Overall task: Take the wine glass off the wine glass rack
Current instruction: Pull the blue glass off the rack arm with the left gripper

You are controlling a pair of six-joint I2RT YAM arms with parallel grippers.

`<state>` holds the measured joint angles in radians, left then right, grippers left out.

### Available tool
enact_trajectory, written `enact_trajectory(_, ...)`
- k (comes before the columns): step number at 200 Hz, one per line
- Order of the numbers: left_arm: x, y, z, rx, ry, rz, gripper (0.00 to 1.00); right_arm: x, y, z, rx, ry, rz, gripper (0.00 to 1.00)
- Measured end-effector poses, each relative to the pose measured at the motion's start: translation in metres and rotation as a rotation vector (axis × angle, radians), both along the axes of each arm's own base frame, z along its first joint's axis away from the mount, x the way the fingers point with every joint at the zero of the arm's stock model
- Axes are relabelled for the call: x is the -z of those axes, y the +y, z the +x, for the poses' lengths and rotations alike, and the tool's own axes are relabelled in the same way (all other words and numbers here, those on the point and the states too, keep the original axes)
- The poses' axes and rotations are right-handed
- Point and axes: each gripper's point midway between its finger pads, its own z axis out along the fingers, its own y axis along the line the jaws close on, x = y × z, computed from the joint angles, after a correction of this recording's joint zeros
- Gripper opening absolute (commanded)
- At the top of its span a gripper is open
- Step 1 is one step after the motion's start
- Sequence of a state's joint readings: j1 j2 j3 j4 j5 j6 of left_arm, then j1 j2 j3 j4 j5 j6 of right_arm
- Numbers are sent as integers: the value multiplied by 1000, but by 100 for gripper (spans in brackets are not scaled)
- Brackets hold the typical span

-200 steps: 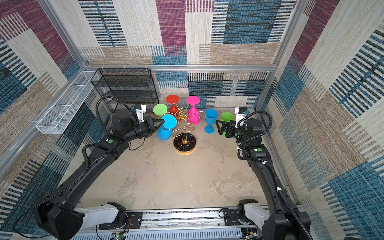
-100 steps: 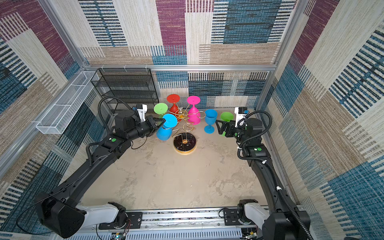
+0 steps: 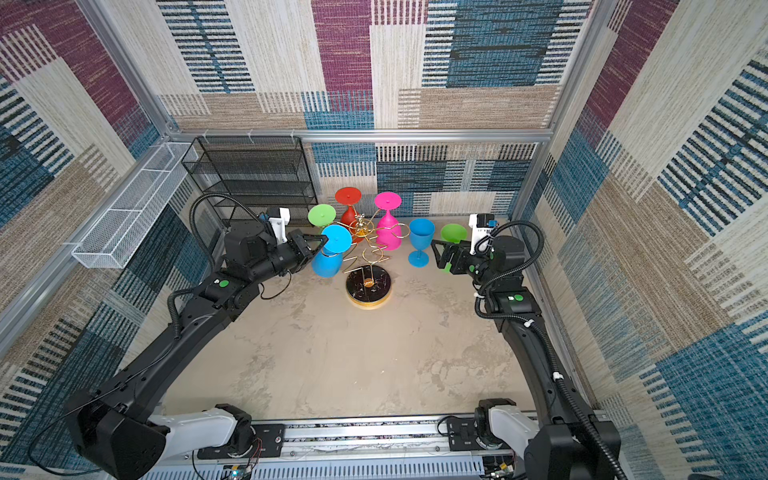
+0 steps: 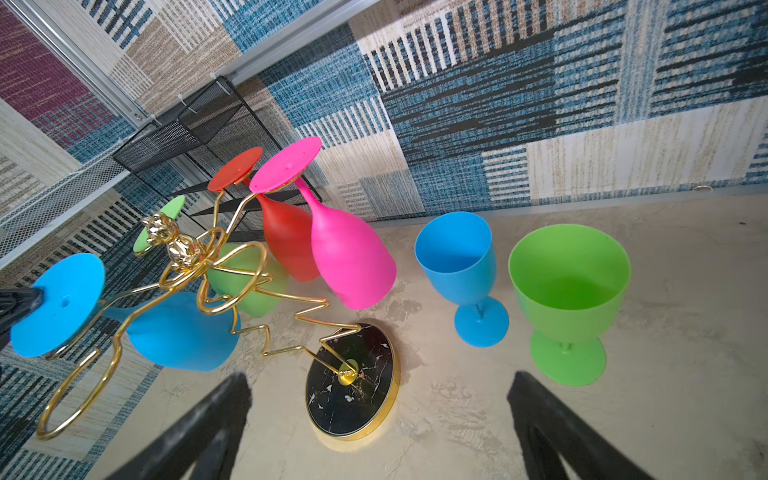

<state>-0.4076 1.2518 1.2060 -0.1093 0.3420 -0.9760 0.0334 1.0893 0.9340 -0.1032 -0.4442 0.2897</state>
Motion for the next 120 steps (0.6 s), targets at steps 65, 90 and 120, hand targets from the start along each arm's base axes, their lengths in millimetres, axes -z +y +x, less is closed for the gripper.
enact_trajectory(65, -9, 2, -3, -1, -9, 12, 0, -1, 0, -2, 0, 1, 0, 99)
enact_trajectory(90, -9, 1, -1, 5, 1, 42, 0, -2, 0, -3, 0, -2, -1, 99)
enact_trajectory(120, -7, 1, 0, 9, 9, 66, 0, -1, 0, -4, -1, -1, -4, 99)
